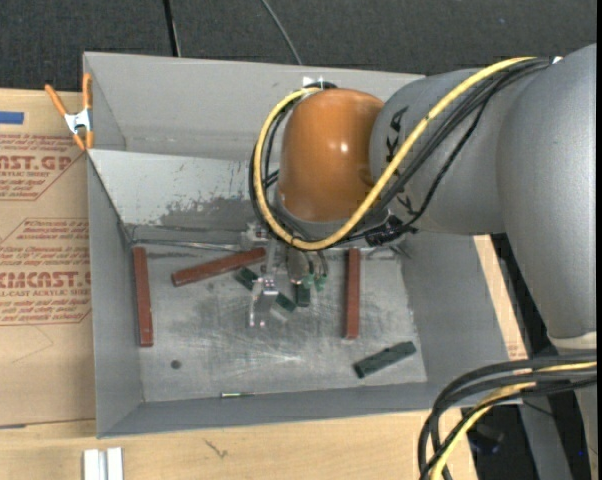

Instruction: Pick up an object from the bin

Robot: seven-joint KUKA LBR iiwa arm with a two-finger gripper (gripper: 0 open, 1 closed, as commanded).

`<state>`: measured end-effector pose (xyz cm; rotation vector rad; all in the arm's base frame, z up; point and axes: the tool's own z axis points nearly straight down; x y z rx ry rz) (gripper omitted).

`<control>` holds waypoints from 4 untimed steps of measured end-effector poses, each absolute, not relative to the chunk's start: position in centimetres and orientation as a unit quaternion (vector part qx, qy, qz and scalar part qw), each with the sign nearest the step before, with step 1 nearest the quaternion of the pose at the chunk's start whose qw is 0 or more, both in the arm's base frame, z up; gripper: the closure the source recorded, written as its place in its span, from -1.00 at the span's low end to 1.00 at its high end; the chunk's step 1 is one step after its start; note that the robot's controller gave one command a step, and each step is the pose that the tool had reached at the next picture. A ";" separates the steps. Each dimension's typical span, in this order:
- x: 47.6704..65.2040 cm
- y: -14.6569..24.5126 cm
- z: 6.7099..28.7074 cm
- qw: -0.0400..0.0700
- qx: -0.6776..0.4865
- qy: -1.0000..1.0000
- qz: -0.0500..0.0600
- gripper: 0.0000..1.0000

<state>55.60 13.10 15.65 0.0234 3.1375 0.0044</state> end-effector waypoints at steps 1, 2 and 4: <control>57.6 9.0 14.6 0.001 0.019 1.000 -0.001 -1.00; 57.7 5.5 8.7 0.000 -0.027 1.000 0.001 1.00; 57.3 4.9 30.2 0.003 0.003 1.000 0.001 1.00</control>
Offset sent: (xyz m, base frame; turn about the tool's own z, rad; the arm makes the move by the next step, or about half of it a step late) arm 0.0207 -0.0764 -0.0686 -0.0698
